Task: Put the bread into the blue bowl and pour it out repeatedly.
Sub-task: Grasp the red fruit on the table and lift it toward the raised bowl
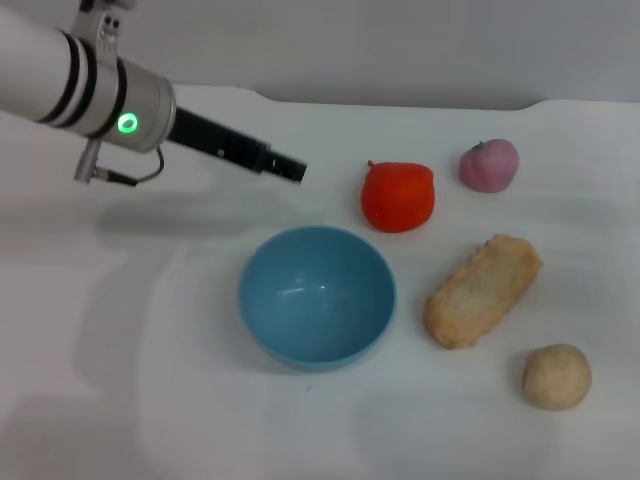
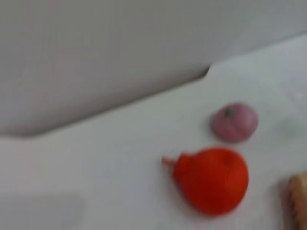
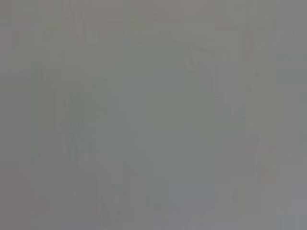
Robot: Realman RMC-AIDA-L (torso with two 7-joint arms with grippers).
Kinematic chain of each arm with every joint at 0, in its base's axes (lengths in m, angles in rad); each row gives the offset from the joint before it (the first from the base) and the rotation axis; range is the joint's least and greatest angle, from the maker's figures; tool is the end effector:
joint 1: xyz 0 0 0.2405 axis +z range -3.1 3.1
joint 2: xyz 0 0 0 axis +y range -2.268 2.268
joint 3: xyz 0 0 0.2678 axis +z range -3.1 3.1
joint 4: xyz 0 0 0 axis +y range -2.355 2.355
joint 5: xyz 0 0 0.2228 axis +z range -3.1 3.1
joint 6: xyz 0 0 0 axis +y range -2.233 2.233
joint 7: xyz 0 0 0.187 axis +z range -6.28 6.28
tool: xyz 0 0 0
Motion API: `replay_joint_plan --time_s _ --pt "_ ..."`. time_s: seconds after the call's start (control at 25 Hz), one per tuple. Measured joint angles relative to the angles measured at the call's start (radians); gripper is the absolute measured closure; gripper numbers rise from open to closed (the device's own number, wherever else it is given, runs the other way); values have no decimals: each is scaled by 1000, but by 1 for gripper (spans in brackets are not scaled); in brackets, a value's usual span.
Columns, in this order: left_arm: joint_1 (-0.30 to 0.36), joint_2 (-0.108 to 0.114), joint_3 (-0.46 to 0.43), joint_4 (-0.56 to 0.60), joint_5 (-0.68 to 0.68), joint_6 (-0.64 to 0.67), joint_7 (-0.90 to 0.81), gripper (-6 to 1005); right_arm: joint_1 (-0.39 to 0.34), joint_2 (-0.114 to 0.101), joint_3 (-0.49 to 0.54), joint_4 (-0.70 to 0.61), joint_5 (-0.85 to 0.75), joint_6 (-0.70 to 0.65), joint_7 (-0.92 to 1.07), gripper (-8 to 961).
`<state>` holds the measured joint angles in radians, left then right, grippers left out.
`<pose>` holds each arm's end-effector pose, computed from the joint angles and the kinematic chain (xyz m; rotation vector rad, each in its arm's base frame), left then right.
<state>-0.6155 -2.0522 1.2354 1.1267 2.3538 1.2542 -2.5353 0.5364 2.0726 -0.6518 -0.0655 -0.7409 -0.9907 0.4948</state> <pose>-0.2101 0.4305 -0.0389 -2.4577 -1.1401 -0.0109 0.3739 0.4162 -0.0019 -1.5025 0.8194 0.7171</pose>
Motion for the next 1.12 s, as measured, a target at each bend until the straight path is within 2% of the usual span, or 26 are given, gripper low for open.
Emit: replay_joint_plan --time_s 0.24,0.68,1.12 --pt "-1 -2 37 -9 24 36 -20 232 -1 0 0 -7 0 3 -1 559" --pt "-2 -2 40 -89 36 29 -14 243 -16 0 0 -8 0 3 -1 558" --pt "-18 -2 74 -206 38 -36 18 254 -20 0 0 -8 0 3 3 559"
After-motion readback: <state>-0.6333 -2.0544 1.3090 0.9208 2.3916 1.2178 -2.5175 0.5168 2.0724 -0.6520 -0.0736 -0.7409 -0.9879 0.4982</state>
